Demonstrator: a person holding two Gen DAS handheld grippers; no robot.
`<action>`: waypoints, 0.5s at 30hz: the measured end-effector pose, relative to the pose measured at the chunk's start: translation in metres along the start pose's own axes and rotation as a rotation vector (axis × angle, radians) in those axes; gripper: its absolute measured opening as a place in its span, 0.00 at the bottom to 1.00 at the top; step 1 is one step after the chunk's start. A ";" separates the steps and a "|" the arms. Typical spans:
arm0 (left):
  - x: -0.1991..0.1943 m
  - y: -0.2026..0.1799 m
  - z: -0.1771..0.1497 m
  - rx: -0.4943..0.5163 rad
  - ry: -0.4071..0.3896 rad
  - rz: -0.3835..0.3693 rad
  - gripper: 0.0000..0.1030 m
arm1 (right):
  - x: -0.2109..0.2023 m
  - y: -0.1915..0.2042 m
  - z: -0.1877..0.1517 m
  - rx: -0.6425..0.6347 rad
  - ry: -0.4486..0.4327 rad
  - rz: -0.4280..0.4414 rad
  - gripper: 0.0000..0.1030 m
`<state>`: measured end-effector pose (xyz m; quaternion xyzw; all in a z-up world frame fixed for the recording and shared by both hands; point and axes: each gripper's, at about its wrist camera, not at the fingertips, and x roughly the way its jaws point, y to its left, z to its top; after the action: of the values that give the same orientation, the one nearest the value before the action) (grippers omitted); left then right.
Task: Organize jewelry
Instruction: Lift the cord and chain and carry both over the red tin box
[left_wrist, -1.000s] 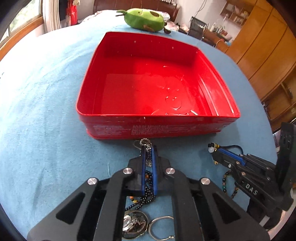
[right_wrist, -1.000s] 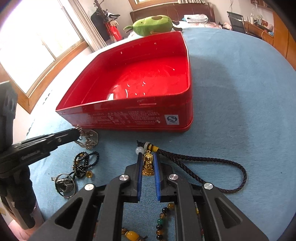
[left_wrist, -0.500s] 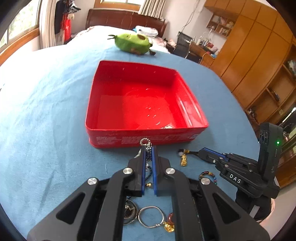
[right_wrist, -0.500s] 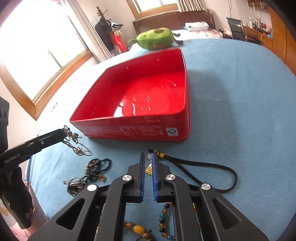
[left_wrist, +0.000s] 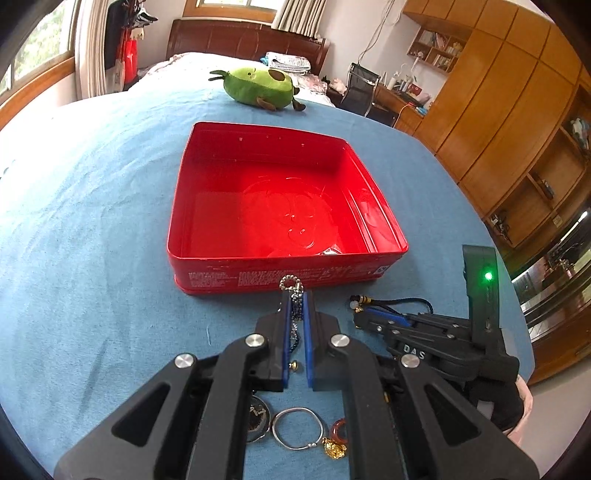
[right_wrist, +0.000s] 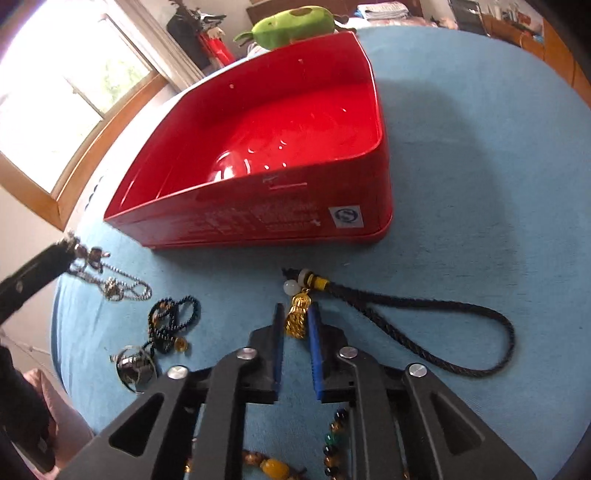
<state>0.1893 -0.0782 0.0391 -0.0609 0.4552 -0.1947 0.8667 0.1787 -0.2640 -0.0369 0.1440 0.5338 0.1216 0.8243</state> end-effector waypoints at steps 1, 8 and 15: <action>0.000 0.000 0.000 -0.001 0.001 -0.001 0.04 | 0.001 0.000 0.002 -0.002 0.000 0.002 0.18; 0.005 0.002 0.000 -0.004 0.007 -0.004 0.04 | 0.003 0.010 0.001 -0.057 -0.033 -0.054 0.13; 0.003 0.003 0.000 -0.010 0.004 -0.010 0.04 | -0.036 -0.001 -0.006 -0.005 -0.096 0.104 0.13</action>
<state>0.1920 -0.0764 0.0355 -0.0671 0.4577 -0.1970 0.8644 0.1585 -0.2773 -0.0094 0.1753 0.4853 0.1586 0.8418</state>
